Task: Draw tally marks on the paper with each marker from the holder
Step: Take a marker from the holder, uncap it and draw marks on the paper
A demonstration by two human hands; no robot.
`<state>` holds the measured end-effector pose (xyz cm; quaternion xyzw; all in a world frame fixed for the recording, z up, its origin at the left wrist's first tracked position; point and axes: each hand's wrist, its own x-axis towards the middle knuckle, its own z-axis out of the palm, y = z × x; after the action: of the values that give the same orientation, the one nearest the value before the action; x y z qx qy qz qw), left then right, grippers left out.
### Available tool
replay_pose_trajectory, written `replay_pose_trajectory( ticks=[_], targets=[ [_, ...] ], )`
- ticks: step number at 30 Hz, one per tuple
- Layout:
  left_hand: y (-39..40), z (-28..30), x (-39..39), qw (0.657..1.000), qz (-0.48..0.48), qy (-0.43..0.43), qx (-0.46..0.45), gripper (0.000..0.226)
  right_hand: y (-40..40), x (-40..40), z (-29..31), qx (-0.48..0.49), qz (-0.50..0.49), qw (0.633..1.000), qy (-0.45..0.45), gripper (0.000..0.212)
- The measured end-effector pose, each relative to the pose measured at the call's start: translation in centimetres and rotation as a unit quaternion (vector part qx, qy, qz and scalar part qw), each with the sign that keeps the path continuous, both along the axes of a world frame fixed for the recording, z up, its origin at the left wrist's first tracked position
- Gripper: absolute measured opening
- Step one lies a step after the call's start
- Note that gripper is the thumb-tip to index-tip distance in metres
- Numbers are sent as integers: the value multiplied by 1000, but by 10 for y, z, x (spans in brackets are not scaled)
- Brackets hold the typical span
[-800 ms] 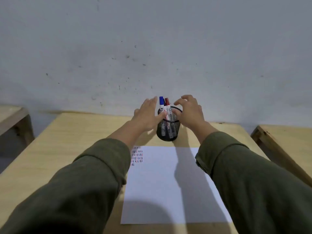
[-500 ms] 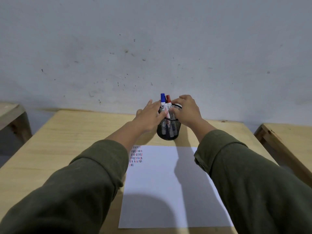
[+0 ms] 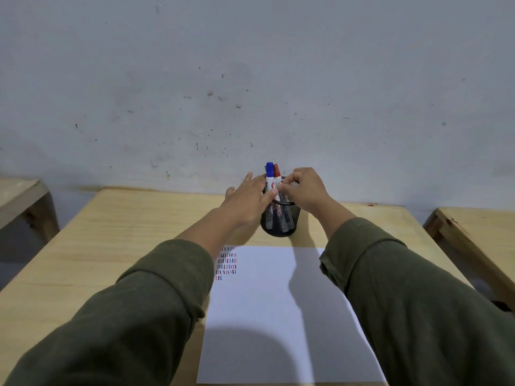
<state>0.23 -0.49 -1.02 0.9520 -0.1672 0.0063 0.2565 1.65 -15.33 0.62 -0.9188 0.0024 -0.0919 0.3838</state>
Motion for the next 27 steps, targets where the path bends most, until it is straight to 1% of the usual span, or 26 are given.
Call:
replay_pose_trajectory(
  ticks=[3, 10, 13, 17, 19, 21, 23, 25, 27],
  targets=[
    [-1, 1, -2, 1000, 1, 1, -5, 51, 0, -2, 2, -14, -10, 1000, 13, 12],
    [-2, 0, -4, 1000, 4, 7, -3, 57, -5, -3, 1, -1, -19, 1000, 0, 15],
    [-2, 2, -6, 1000, 15, 14, 1, 60, -5, -6, 4, 13, -22, 1000, -18, 15],
    [-3, 9, -13, 999, 40, 12, 10, 64, -3, -17, 22, 54, -27, 998, -32, 17],
    [-1, 16, -17, 998, 62, 3, 13, 66, -5, -22, 35, 68, -22, 996, -60, 21],
    [1, 28, -22, 997, 81, -17, -6, 63, -5, -28, 50, 98, -26, 991, -91, 23],
    [3, 45, -28, 994, 93, -48, -40, 57, -4, -35, 67, 135, -27, 984, -112, 17],
    [5, 66, -35, 987, 101, -92, -86, 50, 0, -45, 82, 161, -10, 979, -121, 7],
    [8, 85, -45, 975, 93, -144, -145, 45, 5, -60, 90, 161, 14, 978, -129, 5]
  ],
)
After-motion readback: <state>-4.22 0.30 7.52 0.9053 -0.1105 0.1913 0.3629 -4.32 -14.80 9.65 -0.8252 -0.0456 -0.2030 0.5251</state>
